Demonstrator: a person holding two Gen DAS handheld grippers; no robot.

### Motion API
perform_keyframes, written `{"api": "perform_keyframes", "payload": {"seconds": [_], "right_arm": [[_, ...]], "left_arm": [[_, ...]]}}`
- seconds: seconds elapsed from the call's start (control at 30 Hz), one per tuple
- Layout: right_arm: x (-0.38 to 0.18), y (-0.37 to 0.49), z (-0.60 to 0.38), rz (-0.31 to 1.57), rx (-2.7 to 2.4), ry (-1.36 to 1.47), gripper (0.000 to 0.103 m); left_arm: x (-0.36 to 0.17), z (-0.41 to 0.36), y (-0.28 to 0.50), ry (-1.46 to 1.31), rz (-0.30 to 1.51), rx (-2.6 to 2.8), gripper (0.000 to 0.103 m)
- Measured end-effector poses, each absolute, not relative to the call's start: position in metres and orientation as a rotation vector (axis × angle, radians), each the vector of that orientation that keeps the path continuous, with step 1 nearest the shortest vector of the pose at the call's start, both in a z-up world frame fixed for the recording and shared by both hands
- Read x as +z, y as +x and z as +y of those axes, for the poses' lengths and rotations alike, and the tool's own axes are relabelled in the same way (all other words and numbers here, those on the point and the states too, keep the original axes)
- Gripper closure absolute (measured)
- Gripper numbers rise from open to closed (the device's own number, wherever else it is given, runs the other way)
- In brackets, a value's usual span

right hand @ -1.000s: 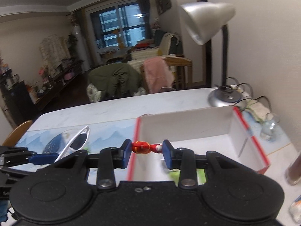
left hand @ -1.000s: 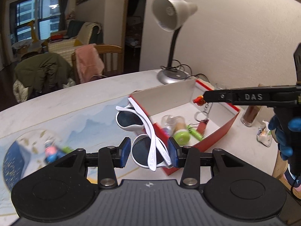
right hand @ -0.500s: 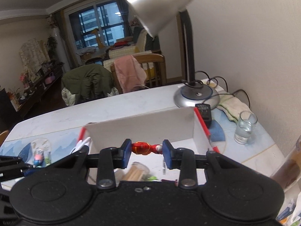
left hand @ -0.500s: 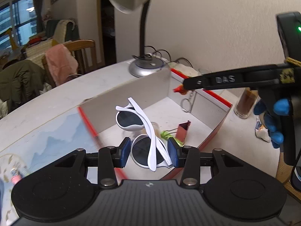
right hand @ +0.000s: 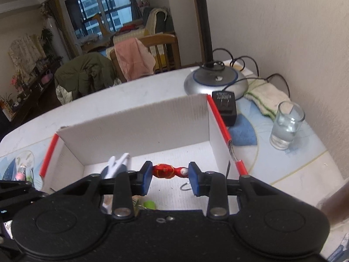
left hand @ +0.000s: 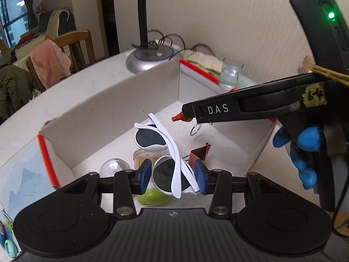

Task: Organize rigid objects
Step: 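Carry the sunglasses and red keychain with both tools over the shoebox, then lower both items into the shoebox and open both tools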

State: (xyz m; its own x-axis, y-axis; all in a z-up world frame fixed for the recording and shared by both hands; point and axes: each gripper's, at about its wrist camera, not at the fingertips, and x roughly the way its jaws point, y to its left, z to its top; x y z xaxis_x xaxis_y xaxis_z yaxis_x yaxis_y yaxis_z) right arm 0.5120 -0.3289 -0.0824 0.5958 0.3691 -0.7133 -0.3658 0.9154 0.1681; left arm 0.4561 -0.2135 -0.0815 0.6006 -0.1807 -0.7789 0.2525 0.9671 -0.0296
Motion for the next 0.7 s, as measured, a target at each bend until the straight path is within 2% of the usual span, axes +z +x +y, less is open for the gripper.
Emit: {"api": "perform_keyframes", "payload": {"seconds": [0.7], "right_arm": [[-0.111, 0.52, -0.333, 0.988, 0.473, 0.064, 0.067]], "left_arm": [[-0.109, -0.217, 0.485, 0.075, 1.037, -0.234, 0.061]]}}
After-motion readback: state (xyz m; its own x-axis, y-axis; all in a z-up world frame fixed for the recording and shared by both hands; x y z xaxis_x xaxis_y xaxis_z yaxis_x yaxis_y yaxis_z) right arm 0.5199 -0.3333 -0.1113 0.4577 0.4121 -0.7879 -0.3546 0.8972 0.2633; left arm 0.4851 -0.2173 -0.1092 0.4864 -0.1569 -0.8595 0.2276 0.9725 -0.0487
